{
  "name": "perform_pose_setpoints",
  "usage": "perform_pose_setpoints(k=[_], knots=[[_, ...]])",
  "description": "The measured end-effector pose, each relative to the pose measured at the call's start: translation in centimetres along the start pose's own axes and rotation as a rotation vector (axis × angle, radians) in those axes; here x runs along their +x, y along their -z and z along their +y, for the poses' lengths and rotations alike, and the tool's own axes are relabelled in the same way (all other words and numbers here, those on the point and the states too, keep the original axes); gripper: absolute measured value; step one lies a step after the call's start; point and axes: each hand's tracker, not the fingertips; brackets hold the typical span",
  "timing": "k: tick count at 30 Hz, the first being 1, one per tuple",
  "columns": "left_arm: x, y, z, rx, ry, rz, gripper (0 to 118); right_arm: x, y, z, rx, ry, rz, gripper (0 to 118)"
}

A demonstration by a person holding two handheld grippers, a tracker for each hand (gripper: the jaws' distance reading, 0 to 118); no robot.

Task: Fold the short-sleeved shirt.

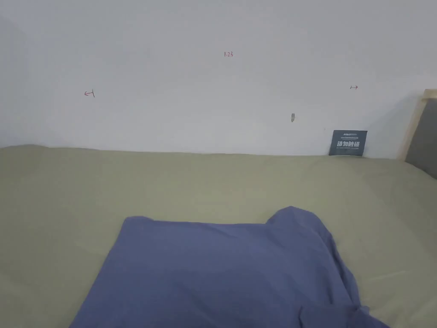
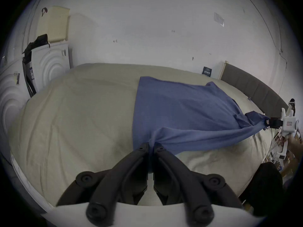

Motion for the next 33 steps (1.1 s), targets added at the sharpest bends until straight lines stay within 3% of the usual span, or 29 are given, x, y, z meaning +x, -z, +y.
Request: perform_pose_setpoints(k=[4, 6, 8, 9, 10, 11, 18, 19, 20, 21, 22, 25, 29, 33], knots=[[-0.4, 1.0, -0.9, -0.06, 0.034, 0.003, 8, 0.4, 0.8, -0.6, -0.09, 0.034, -0.017, 9], [-0.8, 1.2, -1.2, -0.092, 0.004, -0.001, 24, 0.5, 0.9, -0.5, -0.15, 0.077, -0.012, 21], [-0.9, 0.5, -1.0, -0.087, -0.032, 0.019, 75, 0.6, 0.6, 0.0, -0.192, 0.112, -0.037, 62], [-1.2, 0.0, -0.7, -0.085, -0.062, 0.009, 88, 0.9, 0.2, 0.2, -0.171, 0.12, -0.049, 85], [-1.5, -0.9, -0.3, -0.065, -0.113, -0.012, 92, 0.8, -0.4, 0.6, -0.159, 0.124, -0.053, 108], [-1.5, -1.8, 0.1, -0.038, -0.145, -0.029, 92, 0.6, -1.1, 1.0, -0.133, 0.121, -0.055, 112], [1.9, -6.0, 3.7, 0.011, -0.071, 0.028, 87, -3.4, -5.2, 3.7, -0.04, 0.037, -0.103, 107], [2.3, -6.2, 3.8, 0.005, -0.069, 0.026, 72, -3.9, -5.4, 3.6, -0.048, 0.035, -0.103, 89], [2.7, -6.5, 3.6, 0.002, -0.067, 0.016, 48, -4.3, -5.5, 3.3, -0.077, 0.028, -0.092, 60], [2.9, -6.7, 3.3, 0.005, -0.067, -0.001, 19, -4.7, -5.5, 2.9, -0.103, 0.016, -0.082, 22], [3.2, -6.8, 3.0, 0.003, -0.07, -0.019, 7, -5.0, -5.4, 2.5, -0.121, 0.008, -0.061, 9], [3.5, -6.5, 1.6, -0.031, -0.066, -0.005, 4, -6.0, -4.3, 0.7, -0.205, -0.034, -0.112, 10], [2.5, -6.0, -0.3, -0.103, -0.112, -0.039, 0, -6.9, -3.5, -0.4, -0.212, -0.043, -0.059, 7], [1.6, -4.3, -0.8, -0.12, -0.088, 0.028, 2, -7.7, -3.3, 0.2, -0.182, -0.068, -0.047, 7]])
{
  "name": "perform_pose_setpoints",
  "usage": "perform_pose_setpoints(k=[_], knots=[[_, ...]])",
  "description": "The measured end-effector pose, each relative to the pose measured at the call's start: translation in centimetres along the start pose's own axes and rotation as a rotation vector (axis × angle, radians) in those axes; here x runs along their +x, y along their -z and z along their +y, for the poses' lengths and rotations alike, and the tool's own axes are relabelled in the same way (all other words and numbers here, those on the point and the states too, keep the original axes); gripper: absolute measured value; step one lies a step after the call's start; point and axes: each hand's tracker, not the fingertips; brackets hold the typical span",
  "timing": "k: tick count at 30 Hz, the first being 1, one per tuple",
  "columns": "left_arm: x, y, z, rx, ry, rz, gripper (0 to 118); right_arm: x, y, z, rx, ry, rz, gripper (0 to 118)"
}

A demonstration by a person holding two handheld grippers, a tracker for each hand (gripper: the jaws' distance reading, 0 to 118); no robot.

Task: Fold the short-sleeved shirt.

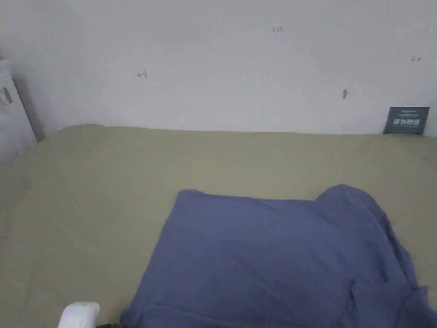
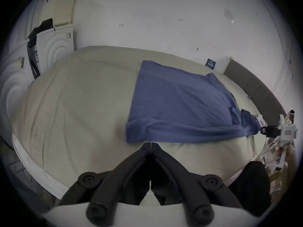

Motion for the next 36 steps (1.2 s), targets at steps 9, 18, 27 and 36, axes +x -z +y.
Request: perform_pose_setpoints(k=[9, 18, 27, 36], knots=[[-2.1, 6.9, 2.0, -0.036, -0.029, 0.024, 100, 1.6, 0.0, 2.2, 0.044, -0.001, -0.01, 7], [1.3, 7.4, 2.5, 0.013, 0.011, 0.002, 8, 7.0, 3.5, 1.7, 0.059, 0.021, -0.066, 107], [-1.2, 10.2, 2.6, 0.014, -0.036, -0.013, 8, 6.7, 6.2, -0.5, -0.056, -0.052, 0.026, 97], [1.0, 7.6, 4.1, 0.052, -0.061, -0.044, 7, 6.4, 5.3, 0.1, 0.036, -0.069, 0.044, 8]])
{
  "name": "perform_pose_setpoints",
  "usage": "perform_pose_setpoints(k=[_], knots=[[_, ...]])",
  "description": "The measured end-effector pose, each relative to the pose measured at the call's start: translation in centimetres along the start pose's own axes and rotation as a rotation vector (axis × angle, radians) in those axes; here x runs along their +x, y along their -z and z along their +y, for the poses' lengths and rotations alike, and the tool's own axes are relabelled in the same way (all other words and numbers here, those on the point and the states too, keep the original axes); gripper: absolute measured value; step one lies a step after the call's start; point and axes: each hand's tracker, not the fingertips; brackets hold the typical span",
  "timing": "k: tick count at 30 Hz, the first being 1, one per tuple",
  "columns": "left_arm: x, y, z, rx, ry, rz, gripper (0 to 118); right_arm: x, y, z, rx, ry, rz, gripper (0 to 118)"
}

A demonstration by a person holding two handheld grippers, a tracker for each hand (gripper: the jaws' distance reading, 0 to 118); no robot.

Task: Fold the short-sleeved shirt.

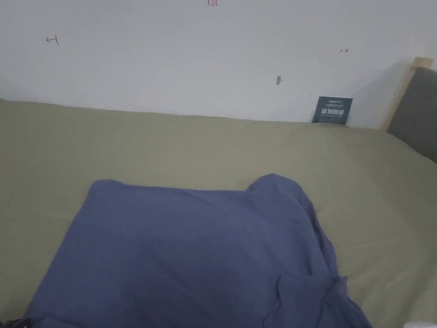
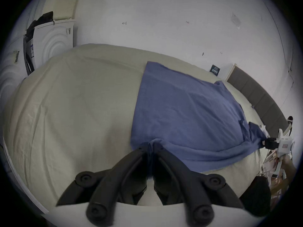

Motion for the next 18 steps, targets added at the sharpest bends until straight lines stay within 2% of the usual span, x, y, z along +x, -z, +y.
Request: perform_pose_setpoints(k=[4, 9, 18], knots=[[0.7, -1.9, 1.6, 0.042, -0.039, -0.037, 7, 0.5, -1.9, 2.3, 0.103, 0.072, 0.035, 8], [0.9, -2.0, 5.4, 0.063, -0.036, -0.055, 7, 0.7, -2.3, 6.6, 0.146, 0.09, 0.063, 8], [-0.8, 2.3, 13.2, 0.063, -0.029, -0.034, 6, 2.3, 4.2, 15.0, 0.141, 0.09, 0.022, 8]])
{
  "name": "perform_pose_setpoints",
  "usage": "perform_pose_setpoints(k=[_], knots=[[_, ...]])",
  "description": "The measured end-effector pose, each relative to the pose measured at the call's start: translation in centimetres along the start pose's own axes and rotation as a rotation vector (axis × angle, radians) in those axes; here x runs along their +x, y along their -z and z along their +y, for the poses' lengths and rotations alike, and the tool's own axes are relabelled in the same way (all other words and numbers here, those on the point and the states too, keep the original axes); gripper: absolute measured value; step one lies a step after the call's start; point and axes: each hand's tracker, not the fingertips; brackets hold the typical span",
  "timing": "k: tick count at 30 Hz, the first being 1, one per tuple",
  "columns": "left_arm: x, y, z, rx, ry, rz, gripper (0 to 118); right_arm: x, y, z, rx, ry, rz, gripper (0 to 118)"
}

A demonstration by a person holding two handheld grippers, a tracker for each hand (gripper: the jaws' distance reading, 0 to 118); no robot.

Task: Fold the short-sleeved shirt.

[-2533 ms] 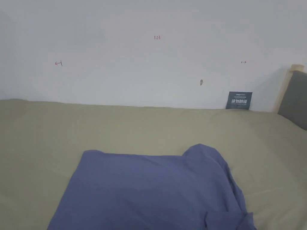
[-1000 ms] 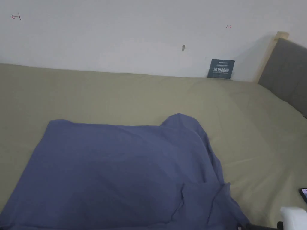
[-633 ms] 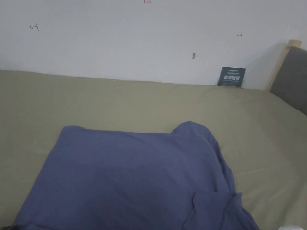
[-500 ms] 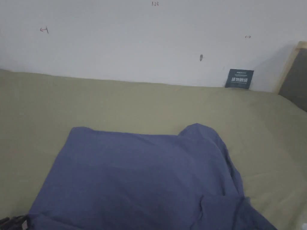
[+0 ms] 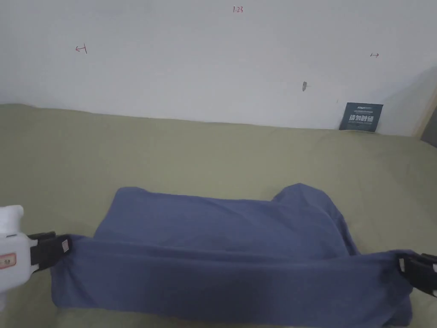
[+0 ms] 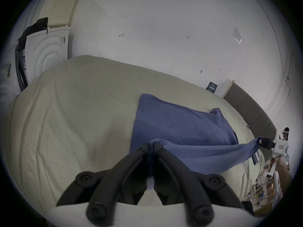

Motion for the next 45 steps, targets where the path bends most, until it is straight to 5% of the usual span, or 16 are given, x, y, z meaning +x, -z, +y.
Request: perform_pose_setpoints(k=[5, 12, 14, 16, 18, 24, 27, 29, 30, 31, 32, 44, 45], knots=[[0.2, 5.0, 2.2, -0.067, 0.072, 0.051, 6, -0.3, 5.6, 1.8, -0.053, -0.017, -0.027, 8], [0.1, 10.2, 0.9, -0.175, 0.098, 0.1, 7, -0.5, 10.7, 0.3, -0.2, 0.063, -0.08, 10], [0.1, 10.7, 0.3, -0.194, 0.097, 0.11, 22, -0.2, 11.0, 0.1, -0.234, 0.123, -0.081, 47], [-0.3, 9.8, 0.0, -0.185, 0.062, 0.14, 68, -0.1, 10.0, 0.2, -0.189, 0.157, -0.106, 97], [-0.3, 8.0, 0.3, -0.158, 0.021, 0.117, 86, 0.0, 8.0, 0.4, -0.111, 0.175, -0.052, 93], [2.2, -0.8, 0.0, 0.023, 0.149, 0.099, 84, -3.1, -0.4, -0.3, 0.026, -0.016, -0.078, 95], [4.4, -3.9, -2.9, 0.056, 0.187, 0.104, 83, -4.1, -3.4, -3.0, 0.034, -0.037, -0.068, 95], [4.4, -5.2, -5.2, 0.067, 0.184, 0.095, 67, -5.0, -4.9, -4.9, 0.01, -0.024, -0.06, 81], [4.7, -5.6, -6.7, 0.073, 0.181, 0.079, 46, -5.4, -5.4, -6.1, -0.025, -0.01, -0.047, 64], [4.9, -5.6, -7.9, 0.061, 0.18, 0.076, 10, -5.5, -5.6, -7.2, -0.06, -0.006, -0.046, 26], [4.3, -5.4, -9.1, 0.048, 0.185, 0.075, 1, -5.8, -5.5, -8.1, -0.089, 0.005, -0.087, 9], [1.7, -3.6, -12.1, -0.089, 0.109, 0.079, 0, -5.2, -5.3, -11.1, -0.132, 0.011, -0.067, 7], [1.2, -3.2, -11.7, -0.093, 0.095, 0.077, 7, -5.0, -5.2, -11.2, -0.123, 0.022, -0.071, 7]])
